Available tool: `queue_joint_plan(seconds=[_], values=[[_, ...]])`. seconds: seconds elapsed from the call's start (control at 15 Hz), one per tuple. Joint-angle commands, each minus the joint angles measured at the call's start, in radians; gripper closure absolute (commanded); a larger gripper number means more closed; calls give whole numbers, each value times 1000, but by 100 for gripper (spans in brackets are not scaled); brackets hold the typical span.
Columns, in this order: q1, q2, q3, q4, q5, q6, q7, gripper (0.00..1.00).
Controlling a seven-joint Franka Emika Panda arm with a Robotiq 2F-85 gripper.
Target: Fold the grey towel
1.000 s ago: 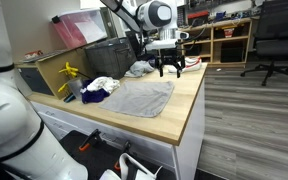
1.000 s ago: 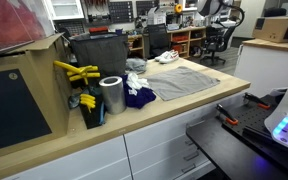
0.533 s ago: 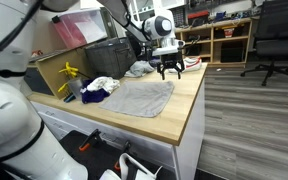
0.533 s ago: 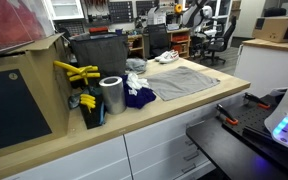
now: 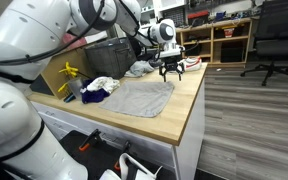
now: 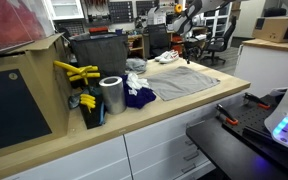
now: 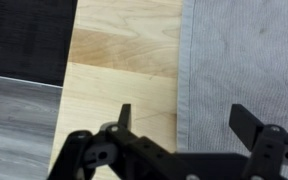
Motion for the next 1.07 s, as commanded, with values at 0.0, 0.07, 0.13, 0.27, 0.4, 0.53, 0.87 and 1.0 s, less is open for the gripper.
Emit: queue_joint_plan(seconds=[0.0, 0.07, 0.13, 0.27, 0.4, 0.53, 0.87, 1.0], values=[[0, 123, 23, 221, -13, -158, -67, 0], [1, 148, 26, 262, -14, -185, -79, 0], [3, 170, 29, 299, -14, -205, -86, 0], [7, 209, 30, 362, -20, -231, -100, 0], [10, 245, 28, 415, -24, -242, -114, 0], [13, 274, 28, 456, -25, -246, -129, 0], [12, 339, 29, 543, -20, -264, -164, 0], [12, 364, 30, 575, -17, -277, -170, 0]])
